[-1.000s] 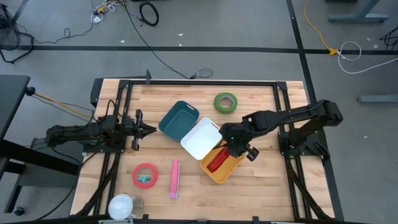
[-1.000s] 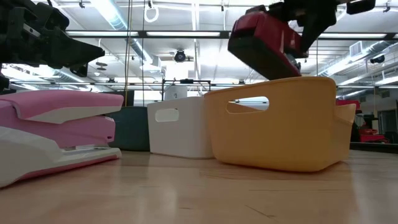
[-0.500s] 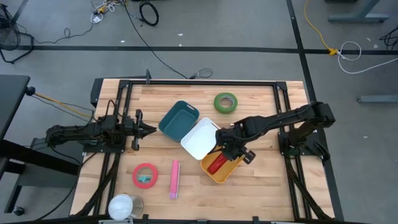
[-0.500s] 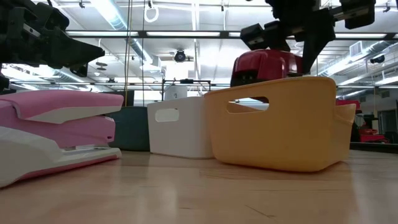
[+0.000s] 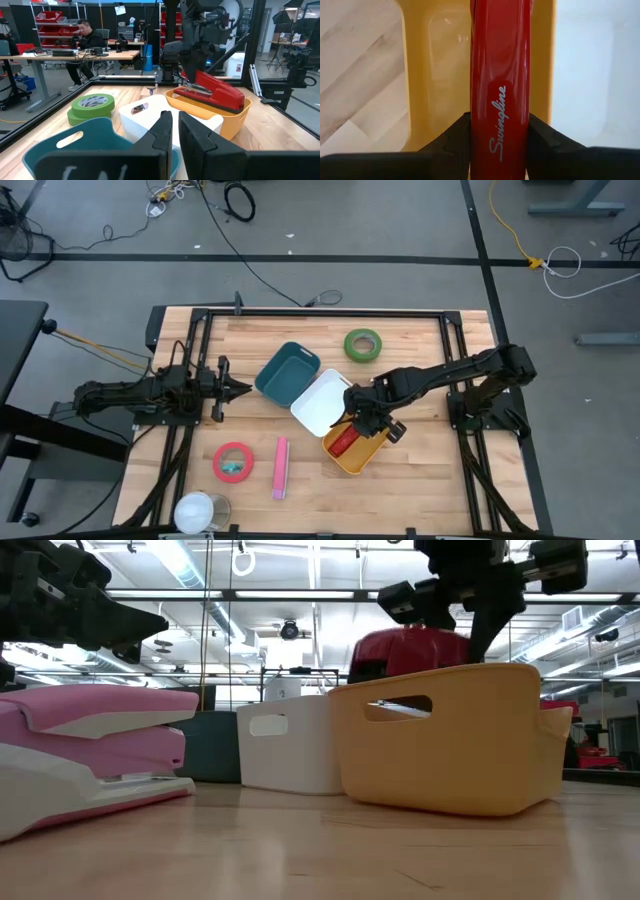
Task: Pick and place Stapler, Stapler remover, tape
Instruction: Put the red stapler into the yellow bin
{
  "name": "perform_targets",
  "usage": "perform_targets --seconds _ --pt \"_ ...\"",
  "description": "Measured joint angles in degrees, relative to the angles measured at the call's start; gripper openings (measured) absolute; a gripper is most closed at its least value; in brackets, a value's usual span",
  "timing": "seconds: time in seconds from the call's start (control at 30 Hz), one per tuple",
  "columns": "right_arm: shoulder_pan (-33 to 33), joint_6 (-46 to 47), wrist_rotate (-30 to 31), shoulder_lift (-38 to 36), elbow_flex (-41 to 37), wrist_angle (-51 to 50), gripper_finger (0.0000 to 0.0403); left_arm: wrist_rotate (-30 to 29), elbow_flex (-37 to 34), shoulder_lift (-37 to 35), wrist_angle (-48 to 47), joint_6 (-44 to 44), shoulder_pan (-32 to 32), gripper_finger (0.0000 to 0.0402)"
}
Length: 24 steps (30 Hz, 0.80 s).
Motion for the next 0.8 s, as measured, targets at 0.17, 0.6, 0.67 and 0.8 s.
perform_targets --seconds 0.17,0.6,0.67,0.8 --pt "-0.1 -0.1 0.0 1.3 -0.1 0.5 0.0126 0.0 0.0 0.0 0.0 0.0 0.0 0.0037" --pt "-0.7 -0.1 0.0 4.8 -0.1 2.8 0.0127 0.0 0.0 0.0 0.0 0.0 0.0 0.0037" --pt "-0.9 -0.1 0.0 5.2 -0.1 2.8 0.0127 0.0 0.0 0.0 0.3 0.0 0.0 0.0037" --pt "-0.9 -0.1 0.1 5.3 -0.1 2.8 0.0127 0.0 0.0 0.0 0.3 0.0 0.0 0.0037"
